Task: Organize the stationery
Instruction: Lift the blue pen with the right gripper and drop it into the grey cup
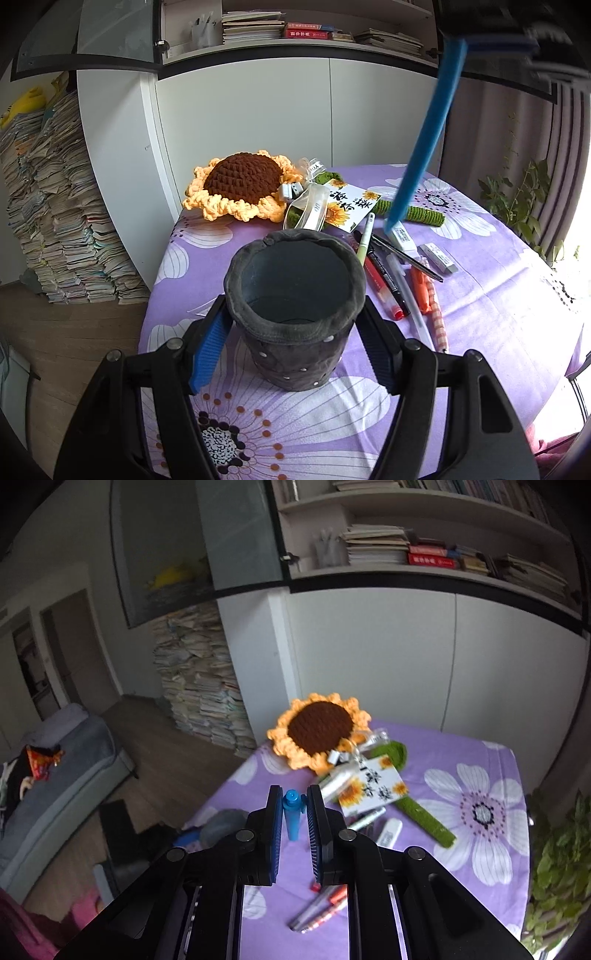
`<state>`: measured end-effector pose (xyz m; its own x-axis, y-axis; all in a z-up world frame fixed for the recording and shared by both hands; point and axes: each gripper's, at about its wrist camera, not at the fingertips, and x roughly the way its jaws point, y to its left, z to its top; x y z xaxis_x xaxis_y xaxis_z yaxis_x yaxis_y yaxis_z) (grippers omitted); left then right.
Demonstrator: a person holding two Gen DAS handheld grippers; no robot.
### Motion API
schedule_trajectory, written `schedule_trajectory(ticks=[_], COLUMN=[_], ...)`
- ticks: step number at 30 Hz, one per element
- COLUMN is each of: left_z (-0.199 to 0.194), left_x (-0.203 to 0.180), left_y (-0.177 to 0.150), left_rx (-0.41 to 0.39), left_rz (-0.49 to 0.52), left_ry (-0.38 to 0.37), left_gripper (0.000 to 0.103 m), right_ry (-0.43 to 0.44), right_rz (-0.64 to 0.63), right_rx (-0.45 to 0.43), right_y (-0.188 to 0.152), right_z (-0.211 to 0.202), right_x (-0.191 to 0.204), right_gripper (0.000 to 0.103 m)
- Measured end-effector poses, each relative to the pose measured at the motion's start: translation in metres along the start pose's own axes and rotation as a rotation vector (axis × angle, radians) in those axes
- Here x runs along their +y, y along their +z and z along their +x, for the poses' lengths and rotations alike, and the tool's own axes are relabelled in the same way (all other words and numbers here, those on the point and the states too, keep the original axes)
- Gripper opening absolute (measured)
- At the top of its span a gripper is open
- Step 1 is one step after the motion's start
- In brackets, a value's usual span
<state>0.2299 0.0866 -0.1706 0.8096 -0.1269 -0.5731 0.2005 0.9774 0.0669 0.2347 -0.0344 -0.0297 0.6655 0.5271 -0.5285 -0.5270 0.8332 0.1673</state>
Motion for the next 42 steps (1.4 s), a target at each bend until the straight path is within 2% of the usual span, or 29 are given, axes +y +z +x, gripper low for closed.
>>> schedule_trajectory(ticks=[4,7,11,14,16,18,21,24,31,35,39,42], left_z=[-0.001,-0.001,-0.001,-0.001,0.0,0.0,-0.001,-0.005,-0.014,-0.018,-0.019,-0.02], left_x=[-0.002,-0.004,-0.003,-0.003,-0.003,-0.003,-0.004,-0.002,0.027,0.031,0.029,0.029], left_y=[0.0,-0.001,-0.001,-0.001,-0.002,-0.002,-0.003,-0.004,-0.007,-0.01,-0.011,-0.01], left_rx=[0.0,0.0,0.005,0.003,-0.001,-0.005,-0.014,-0.027,-0.012,-0.015,-0.012,-0.013], left_rz=[0.008,0.013,0.005,0.005,0.005,0.001,0.016,0.044,-0.027,-0.041,-0.034,-0.041], left_ry=[0.0,-0.002,-0.005,-0.008,-0.01,-0.009,0.002,0.083,0.149,0.14,0.129,0.111], left_gripper=[0.067,0.067,0.067,0.067,0.067,0.067,0.066,0.066,0.066,0.066,0.066,0.066], right_ry=[0.088,0.116,0.153,0.107,0.092,0.075,0.038,0.074,0.047,0.011,-0.007,-0.045], right_rz=[-0.032,-0.07,-0.057,-0.026,0.054,0.131,0.223,0.292,0.385,0.472,0.545,0.535], right_rx=[-0.005,-0.003,0.016,0.045,0.137,0.257,0.405,0.473,0.587,0.658,0.646,0.626], right_y=[0.012,0.015,0.016,0.008,-0.009,-0.029,-0.058,-0.075,-0.094,-0.105,-0.108,-0.103], right_z=[0.008,0.019,0.032,0.036,0.051,0.073,0.103,0.122,0.15,0.165,0.172,0.179], right_x=[0.019,0.033,0.036,0.025,0.003,-0.015,-0.034,-0.041,-0.044,-0.05,-0.055,-0.055], right_gripper=[0.014,0.014,0.014,0.014,0.015,0.028,0.03,0.03,0.03,0.031,0.038,0.039])
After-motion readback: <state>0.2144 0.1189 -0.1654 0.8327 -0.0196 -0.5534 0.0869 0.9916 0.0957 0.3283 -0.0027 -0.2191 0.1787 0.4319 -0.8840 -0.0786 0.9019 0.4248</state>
